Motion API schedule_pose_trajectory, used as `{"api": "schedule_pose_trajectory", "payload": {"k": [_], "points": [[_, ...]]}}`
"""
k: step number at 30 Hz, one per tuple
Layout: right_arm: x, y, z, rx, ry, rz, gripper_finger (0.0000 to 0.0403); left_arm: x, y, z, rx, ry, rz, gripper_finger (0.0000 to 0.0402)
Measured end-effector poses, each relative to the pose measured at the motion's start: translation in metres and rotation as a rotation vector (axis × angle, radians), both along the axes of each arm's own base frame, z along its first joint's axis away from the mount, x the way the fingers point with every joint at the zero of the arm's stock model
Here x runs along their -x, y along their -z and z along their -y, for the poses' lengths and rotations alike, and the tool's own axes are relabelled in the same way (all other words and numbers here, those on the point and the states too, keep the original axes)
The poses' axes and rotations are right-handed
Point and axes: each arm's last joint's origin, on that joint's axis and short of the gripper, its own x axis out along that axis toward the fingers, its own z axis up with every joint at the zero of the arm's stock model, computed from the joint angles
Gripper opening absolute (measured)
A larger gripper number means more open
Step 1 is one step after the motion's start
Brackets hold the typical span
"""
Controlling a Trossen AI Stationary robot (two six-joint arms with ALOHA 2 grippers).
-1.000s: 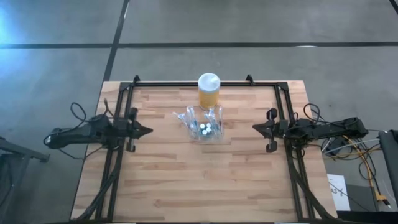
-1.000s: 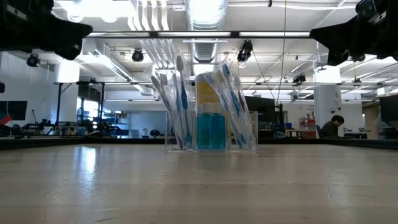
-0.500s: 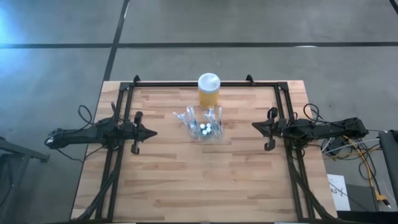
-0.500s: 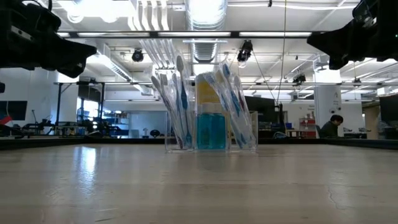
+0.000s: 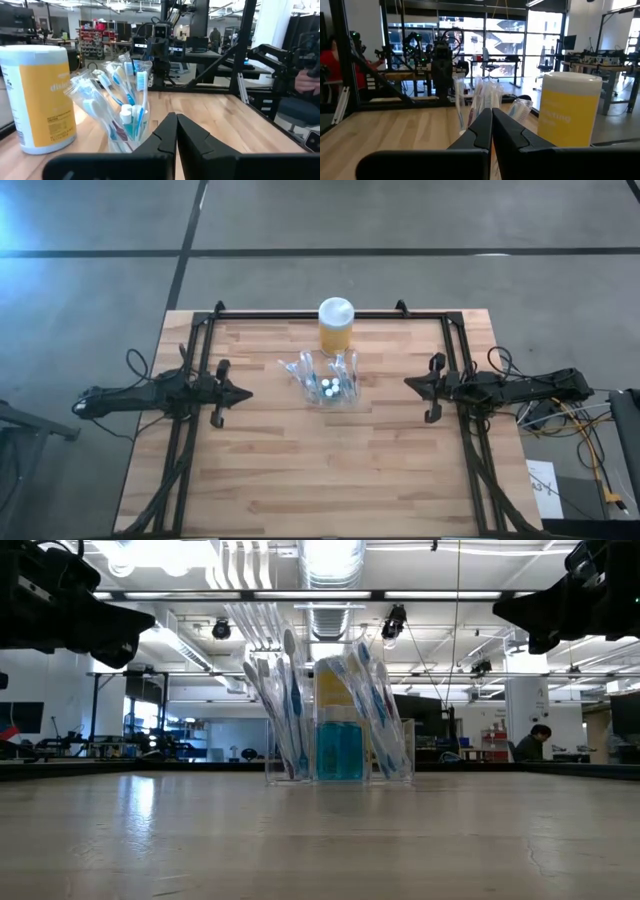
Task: Pick & Place toothbrushing station
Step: Return to Home Position
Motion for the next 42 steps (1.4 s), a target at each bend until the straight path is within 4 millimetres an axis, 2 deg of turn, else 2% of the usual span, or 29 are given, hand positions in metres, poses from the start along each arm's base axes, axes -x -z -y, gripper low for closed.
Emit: {"api": "schedule_pose_trajectory", "payload": {"k": [42], "points": [[-0.0001, 0.0003, 0.0, -0.002, 0.0, -0.003, 0.0008, -0.0001, 0.0007, 0.0, 0.006, 0.0, -0.004, 0.0014]]}}
